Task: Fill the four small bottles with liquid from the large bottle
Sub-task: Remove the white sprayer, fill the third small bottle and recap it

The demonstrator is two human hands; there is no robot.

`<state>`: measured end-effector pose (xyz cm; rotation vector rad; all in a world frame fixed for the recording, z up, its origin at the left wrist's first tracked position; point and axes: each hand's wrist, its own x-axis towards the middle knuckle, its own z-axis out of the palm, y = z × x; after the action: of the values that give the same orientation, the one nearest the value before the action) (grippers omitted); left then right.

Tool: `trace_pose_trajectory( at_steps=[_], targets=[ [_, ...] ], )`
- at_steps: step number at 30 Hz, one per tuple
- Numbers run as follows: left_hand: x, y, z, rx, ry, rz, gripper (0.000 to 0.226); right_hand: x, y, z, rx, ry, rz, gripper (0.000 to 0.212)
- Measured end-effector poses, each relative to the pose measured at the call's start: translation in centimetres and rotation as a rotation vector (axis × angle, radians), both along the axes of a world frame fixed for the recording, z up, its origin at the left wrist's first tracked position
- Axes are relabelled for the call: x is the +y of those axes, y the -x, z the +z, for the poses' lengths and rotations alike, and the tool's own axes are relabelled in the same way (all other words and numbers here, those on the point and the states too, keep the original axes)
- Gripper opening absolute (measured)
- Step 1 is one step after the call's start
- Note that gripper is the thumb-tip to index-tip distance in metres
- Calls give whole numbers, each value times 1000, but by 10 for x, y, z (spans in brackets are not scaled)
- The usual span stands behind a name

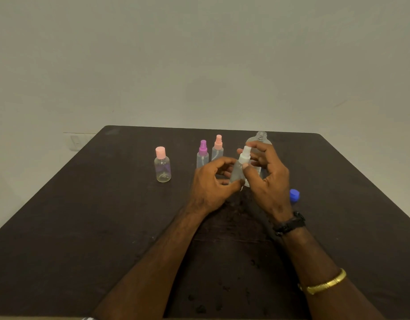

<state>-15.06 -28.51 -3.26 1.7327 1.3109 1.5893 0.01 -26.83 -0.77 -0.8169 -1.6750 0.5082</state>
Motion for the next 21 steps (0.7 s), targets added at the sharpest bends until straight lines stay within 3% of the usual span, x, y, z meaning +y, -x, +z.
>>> trace_pose_trajectory(
  at_steps=[21],
  targets=[
    [1, 1, -2, 23, 23, -19, 47, 1, -4, 2, 75, 69, 51, 37]
  ],
)
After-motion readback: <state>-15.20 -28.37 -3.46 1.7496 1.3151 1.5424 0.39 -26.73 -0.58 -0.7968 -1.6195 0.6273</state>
